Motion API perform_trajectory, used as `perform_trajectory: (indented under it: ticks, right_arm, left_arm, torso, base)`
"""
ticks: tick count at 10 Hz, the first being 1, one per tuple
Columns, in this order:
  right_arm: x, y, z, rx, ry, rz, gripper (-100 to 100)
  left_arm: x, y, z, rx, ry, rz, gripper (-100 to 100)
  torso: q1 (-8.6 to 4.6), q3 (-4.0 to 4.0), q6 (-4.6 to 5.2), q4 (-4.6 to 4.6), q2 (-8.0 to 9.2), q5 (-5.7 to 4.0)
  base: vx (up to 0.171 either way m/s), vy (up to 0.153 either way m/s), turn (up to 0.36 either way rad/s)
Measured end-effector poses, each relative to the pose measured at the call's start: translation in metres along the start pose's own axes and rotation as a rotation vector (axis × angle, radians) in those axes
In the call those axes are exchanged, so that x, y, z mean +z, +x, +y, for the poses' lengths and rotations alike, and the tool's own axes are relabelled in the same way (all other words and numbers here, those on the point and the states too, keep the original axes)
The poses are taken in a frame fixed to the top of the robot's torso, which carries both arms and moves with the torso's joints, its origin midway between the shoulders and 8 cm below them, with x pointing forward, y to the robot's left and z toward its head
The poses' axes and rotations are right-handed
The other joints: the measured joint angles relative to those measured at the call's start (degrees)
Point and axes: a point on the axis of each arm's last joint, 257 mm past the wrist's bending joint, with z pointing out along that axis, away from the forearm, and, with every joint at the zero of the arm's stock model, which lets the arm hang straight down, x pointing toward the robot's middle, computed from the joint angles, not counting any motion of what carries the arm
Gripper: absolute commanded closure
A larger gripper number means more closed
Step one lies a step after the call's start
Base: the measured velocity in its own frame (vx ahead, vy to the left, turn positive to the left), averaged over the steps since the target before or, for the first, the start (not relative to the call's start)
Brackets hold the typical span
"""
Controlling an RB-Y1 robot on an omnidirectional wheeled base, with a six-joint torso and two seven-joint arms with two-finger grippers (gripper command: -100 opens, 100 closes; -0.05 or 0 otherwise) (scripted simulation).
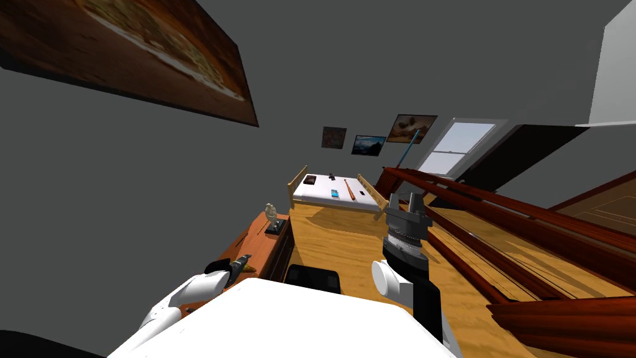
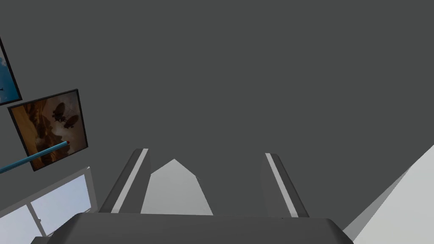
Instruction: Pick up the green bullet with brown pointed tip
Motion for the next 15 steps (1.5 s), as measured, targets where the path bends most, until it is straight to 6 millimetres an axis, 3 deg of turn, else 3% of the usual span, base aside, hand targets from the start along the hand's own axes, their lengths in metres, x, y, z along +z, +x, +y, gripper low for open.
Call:
perform_trajectory:
  ticks: [1,2,3,8,9,13,14,15]
  right_arm:
    - [0.000,0.000,0.000,0.000,0.000,0.000,0]
    - [0.000,0.000,0.000,0.000,0.000,0.000,0]
    - [0.000,0.000,0.000,0.000,0.000,0.000,0]
    - [0.000,0.000,0.000,0.000,0.000,0.000,0]
    - [0.000,0.000,0.000,0.000,0.000,0.000,0]
    - [0.000,0.000,0.000,0.000,0.000,0.000,0]
    - [0.000,0.000,0.000,0.000,0.000,0.000,0]
    - [0.000,0.000,0.000,0.000,0.000,0.000,0]
  left_arm:
    - [0.001,0.000,0.012,-0.004,-0.026,0.005,-100]
    - [0.001,0.000,0.013,-0.004,-0.029,0.005,0]
    - [0.001,0.000,0.013,-0.004,-0.029,0.005,-100]
    - [0.015,0.015,0.017,-0.018,-0.029,0.000,-100]
    - [0.016,0.015,0.017,-0.018,-0.028,-0.001,100]
    - [0.016,0.015,0.017,-0.019,-0.027,-0.001,100]
    - [0.016,0.015,0.017,-0.019,-0.028,-0.001,0]
    - [0.016,0.015,0.017,-0.019,-0.028,0.000,100]
  torso:
    - [-0.08,0.04,-0.01,0.01,0.08,-0.02]
    - [-0.19,0.08,-0.02,0.03,0.14,-0.04]
    - [-0.25,0.10,-0.01,0.04,0.17,-0.06]
    - [-0.14,0.10,-0.01,0.04,0.18,-0.03]
    - [-0.22,0.11,-0.02,0.04,0.19,-0.05]
    - [-0.30,0.09,0.00,0.02,0.16,-0.08]
    - [-0.30,0.09,0.00,0.03,0.17,-0.08]
    - [-0.31,0.10,0.00,0.03,0.17,-0.08]
  base:
    - [0.004,0.017,-0.018]
    - [0.000,0.000,0.000]
    - [0.002,0.024,-0.034]
    - [0.000,0.033,-0.028]
    - [0.000,0.000,0.000]
    - [0.000,0.000,0.000]
    - [0.000,0.000,0.000]
    - [0.004,-0.032,0.061]
